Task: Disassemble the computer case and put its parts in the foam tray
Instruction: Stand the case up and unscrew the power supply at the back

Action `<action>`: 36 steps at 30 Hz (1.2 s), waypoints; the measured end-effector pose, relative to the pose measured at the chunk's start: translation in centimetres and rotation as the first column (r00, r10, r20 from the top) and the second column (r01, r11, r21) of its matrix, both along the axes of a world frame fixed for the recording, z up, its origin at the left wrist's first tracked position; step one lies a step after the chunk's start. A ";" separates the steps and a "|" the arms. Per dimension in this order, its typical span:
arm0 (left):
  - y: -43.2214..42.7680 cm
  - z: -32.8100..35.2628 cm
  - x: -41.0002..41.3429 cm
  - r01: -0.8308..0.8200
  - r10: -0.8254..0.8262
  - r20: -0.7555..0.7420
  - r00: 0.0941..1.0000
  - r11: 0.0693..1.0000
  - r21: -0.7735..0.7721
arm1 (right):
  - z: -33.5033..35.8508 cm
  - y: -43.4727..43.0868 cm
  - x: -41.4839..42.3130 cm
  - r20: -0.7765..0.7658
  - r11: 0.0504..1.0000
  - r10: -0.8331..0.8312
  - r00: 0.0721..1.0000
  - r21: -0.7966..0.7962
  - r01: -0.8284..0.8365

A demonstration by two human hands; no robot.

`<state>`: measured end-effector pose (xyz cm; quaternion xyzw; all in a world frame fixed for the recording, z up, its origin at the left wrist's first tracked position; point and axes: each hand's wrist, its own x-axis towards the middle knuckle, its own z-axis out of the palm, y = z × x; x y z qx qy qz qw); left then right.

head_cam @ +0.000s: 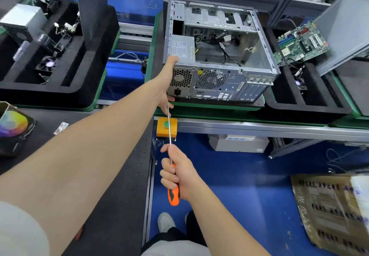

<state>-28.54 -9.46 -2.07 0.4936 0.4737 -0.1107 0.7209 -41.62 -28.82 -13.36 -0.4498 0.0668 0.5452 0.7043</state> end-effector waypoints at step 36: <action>-0.8 -0.1 0.1 -0.087 0.087 0.025 0.996 0.996 -0.002 | -2.2 -1.1 -0.5 -0.222 0.973 0.010 0.975 0.227 0.041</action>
